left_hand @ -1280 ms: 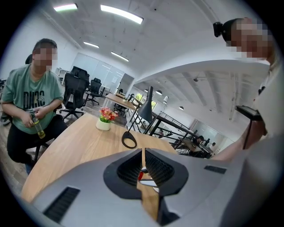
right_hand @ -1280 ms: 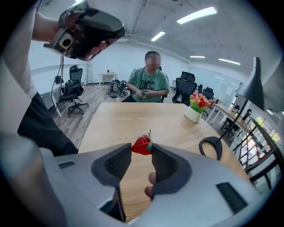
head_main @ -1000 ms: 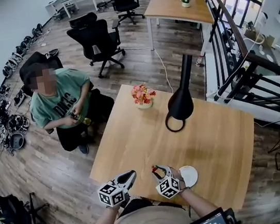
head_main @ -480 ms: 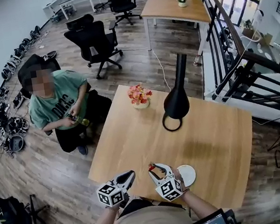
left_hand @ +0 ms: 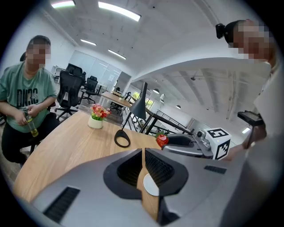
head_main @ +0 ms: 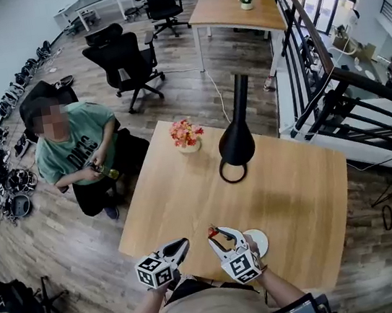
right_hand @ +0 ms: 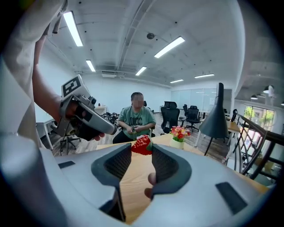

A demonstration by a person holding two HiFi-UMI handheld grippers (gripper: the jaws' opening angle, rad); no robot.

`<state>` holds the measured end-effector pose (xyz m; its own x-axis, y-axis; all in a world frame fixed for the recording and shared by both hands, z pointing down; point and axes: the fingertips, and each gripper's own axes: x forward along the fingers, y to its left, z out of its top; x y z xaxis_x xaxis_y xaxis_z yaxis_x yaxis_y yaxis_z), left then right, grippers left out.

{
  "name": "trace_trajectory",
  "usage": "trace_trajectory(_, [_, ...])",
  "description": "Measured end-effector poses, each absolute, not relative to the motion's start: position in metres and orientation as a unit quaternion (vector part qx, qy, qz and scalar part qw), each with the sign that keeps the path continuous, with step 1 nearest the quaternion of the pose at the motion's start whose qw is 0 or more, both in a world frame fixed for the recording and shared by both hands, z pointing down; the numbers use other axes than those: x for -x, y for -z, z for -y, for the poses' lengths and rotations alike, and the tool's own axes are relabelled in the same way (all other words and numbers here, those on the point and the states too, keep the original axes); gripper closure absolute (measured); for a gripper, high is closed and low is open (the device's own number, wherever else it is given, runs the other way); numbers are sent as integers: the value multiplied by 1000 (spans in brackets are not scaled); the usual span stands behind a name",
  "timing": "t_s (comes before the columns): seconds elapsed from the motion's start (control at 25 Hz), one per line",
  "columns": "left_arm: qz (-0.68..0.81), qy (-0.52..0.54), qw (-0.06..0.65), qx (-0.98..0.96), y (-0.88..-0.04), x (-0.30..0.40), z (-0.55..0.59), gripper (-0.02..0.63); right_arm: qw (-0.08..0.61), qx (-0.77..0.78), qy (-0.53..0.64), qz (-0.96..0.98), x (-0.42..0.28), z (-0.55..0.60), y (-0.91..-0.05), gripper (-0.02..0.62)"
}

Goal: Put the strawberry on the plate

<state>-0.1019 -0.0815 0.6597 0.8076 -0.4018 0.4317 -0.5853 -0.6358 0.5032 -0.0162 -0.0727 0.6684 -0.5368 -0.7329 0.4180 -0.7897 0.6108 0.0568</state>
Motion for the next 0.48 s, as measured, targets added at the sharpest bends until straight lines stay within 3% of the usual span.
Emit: trace_trajectory(0.48, [259, -143, 325, -898, -663, 57, 70, 600, 148, -452, -68, 877, -27, 60, -638, 445])
